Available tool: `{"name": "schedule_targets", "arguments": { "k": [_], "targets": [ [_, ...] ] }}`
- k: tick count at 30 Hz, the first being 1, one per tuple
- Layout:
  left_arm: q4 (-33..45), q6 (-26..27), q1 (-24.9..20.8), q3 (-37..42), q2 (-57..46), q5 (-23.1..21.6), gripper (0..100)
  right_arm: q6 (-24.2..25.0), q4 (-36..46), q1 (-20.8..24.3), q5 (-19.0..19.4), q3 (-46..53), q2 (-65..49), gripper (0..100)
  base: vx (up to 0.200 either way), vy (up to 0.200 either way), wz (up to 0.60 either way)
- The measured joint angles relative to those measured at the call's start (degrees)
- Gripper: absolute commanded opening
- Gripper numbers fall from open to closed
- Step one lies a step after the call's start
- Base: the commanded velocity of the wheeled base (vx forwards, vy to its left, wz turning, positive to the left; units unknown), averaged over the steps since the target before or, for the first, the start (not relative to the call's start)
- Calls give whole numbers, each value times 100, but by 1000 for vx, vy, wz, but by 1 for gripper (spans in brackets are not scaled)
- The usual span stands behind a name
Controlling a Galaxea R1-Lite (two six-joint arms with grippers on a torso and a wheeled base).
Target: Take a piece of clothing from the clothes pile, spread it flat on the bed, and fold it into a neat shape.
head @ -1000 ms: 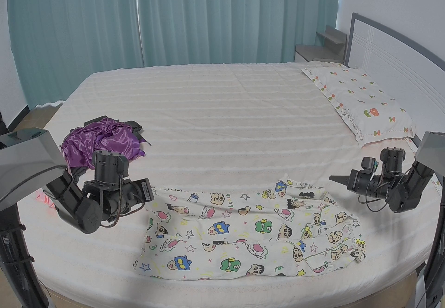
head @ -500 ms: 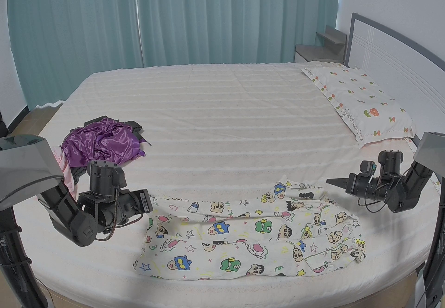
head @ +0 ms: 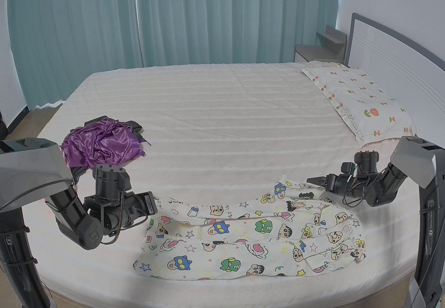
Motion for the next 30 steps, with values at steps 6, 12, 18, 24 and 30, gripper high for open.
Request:
{"name": "schedule_targets", "arguments": {
  "k": [6, 12, 18, 24, 30],
  "targets": [
    [-5, -27, -9, -11, 50, 6, 0, 4, 189, 96, 2, -104, 101, 0, 0, 0, 0],
    [-5, -24, -4, -15, 89, 6, 0, 96, 206, 105, 20, -204, 129, 0, 0, 0, 0],
    [-5, -21, -4, -15, 100, 17, 0, 312, -222, 83, 20, -223, 104, 0, 0, 0, 0],
    [-7, -11, 2, -50, 105, 38, 0, 677, -785, 44, 26, -154, 27, 0, 0, 0, 0],
    [-5, -2, 2, -268, 133, 49, 0, 824, -1103, -33, 26, -151, -63, 0, 0, 0, 0]
  ]
}}
